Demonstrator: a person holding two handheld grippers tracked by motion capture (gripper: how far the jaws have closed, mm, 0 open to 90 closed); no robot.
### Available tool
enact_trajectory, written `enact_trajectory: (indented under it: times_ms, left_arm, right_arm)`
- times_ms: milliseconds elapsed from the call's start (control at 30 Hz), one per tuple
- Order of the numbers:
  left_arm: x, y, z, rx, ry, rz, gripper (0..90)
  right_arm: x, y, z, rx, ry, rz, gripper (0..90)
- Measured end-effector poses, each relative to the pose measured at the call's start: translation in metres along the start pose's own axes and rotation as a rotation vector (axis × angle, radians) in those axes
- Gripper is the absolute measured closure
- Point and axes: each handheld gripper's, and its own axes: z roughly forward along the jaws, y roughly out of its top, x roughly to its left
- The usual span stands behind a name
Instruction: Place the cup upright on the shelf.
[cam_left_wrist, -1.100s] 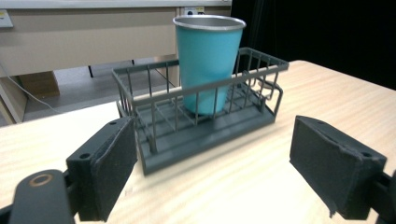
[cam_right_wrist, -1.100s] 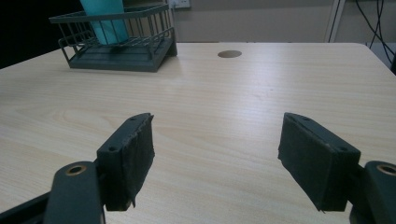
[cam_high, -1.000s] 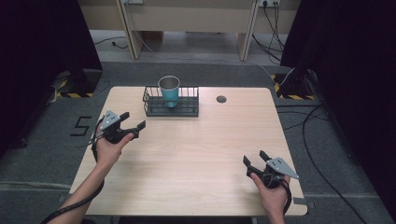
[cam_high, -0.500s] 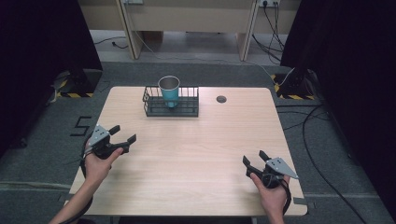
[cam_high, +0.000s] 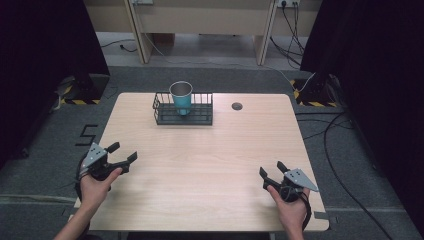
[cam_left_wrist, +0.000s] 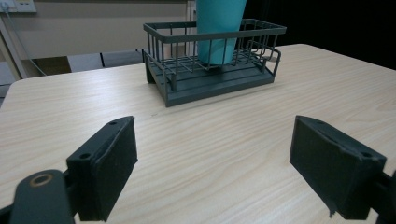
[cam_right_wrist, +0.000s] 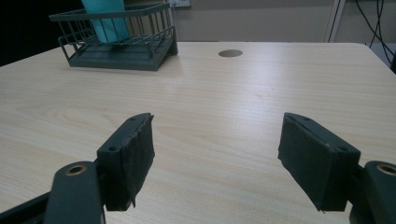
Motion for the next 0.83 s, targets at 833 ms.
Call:
enact_trajectory:
  times_ms: [833]
  left_arm:
    - [0.008, -0.021, -0.022, -0.024, 0.06, -0.045, 14.6]
  right_arm:
    - [0.0, -0.001, -0.001, 0.003, -0.002, -0.007, 27.6]
